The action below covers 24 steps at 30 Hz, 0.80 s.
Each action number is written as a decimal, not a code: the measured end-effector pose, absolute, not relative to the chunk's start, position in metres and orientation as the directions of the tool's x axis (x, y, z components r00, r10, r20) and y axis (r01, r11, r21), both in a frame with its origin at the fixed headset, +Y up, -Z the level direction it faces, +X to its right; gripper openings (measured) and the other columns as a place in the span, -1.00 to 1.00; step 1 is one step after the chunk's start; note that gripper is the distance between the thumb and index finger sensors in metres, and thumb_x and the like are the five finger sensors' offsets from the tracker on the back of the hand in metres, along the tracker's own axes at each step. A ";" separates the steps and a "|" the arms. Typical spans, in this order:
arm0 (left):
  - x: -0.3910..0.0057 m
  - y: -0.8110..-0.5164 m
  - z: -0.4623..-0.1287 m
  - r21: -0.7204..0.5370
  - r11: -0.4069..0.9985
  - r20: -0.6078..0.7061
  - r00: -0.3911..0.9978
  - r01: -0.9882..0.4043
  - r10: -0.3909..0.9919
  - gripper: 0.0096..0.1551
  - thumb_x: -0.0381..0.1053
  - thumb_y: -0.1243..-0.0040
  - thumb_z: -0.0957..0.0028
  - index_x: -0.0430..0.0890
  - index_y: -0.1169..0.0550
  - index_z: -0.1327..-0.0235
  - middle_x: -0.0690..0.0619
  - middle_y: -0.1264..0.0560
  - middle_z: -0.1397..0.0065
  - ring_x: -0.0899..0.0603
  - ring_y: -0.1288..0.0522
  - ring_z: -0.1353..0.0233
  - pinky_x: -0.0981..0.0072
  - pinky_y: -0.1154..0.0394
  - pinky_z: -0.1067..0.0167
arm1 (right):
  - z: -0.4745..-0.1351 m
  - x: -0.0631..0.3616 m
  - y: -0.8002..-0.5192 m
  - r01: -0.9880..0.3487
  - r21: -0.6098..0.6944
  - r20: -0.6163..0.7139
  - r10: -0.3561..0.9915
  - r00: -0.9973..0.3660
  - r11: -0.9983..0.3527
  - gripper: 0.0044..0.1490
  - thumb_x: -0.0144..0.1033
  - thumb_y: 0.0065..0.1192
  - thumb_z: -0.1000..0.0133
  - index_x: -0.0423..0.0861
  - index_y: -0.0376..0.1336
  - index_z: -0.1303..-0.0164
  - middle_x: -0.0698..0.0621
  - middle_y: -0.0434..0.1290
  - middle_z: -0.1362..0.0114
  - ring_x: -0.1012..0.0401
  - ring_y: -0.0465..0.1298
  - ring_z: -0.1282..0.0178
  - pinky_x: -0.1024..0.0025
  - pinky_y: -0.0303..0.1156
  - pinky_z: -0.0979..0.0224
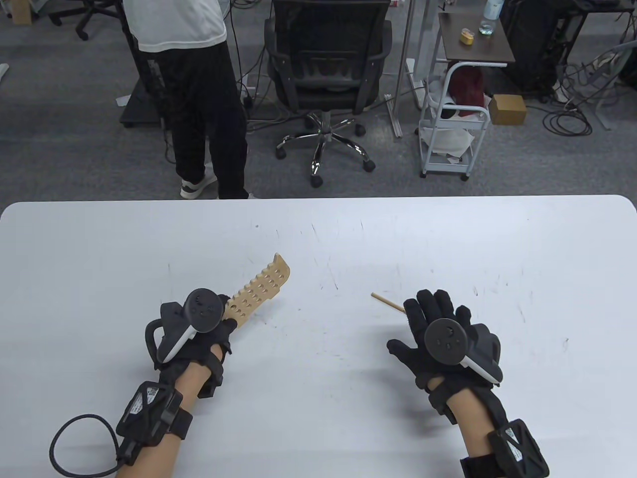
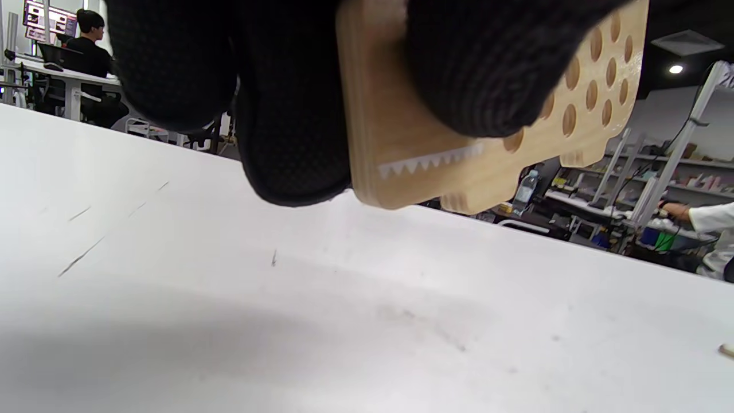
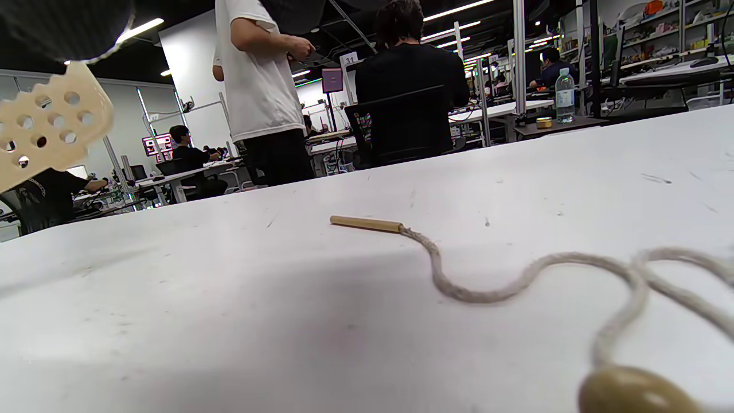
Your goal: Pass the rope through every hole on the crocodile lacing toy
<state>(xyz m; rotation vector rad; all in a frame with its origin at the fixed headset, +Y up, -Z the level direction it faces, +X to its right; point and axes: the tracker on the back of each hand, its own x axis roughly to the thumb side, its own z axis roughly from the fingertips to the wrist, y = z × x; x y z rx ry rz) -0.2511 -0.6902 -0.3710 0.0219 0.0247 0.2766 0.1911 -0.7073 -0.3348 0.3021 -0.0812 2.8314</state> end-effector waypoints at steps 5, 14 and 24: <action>-0.250 -0.674 -0.363 0.062 0.941 0.031 0.943 -0.334 0.333 -0.35 0.09 -0.41 0.23 0.11 -0.47 -0.18 0.20 -0.68 -0.08 -0.09 -0.77 -0.01 0.05 -0.62 -0.09 | -0.335 0.192 -0.707 -0.297 -0.026 0.209 0.285 -0.936 -0.955 0.12 0.45 0.08 -0.01 0.04 -0.14 -0.62 -0.06 -0.22 -0.76 -0.13 -0.33 -0.70 -0.35 -0.30 -0.52; -0.250 -0.653 -0.346 0.155 0.840 0.120 0.854 -0.520 0.506 -0.35 0.10 -0.40 0.22 0.11 -0.46 -0.19 0.21 -0.68 -0.09 -0.08 -0.77 -0.01 0.06 -0.62 -0.09 | -0.336 0.197 -0.705 -0.308 -0.031 0.195 0.297 -0.935 -0.951 0.12 0.43 0.09 -0.02 0.04 -0.15 -0.62 -0.05 -0.23 -0.76 -0.12 -0.33 -0.70 -0.35 -0.31 -0.52; -0.243 -0.657 -0.337 0.097 0.599 0.258 0.601 -0.795 0.756 -0.35 0.09 -0.37 0.18 0.13 -0.41 -0.23 0.21 -0.63 -0.14 -0.08 -0.72 -0.08 0.04 -0.55 -0.20 | -0.337 0.195 -0.707 -0.317 -0.036 0.207 0.303 -0.930 -0.948 0.13 0.42 0.13 -0.01 0.05 -0.17 -0.62 -0.05 -0.23 -0.76 -0.13 -0.33 -0.70 -0.36 -0.32 -0.51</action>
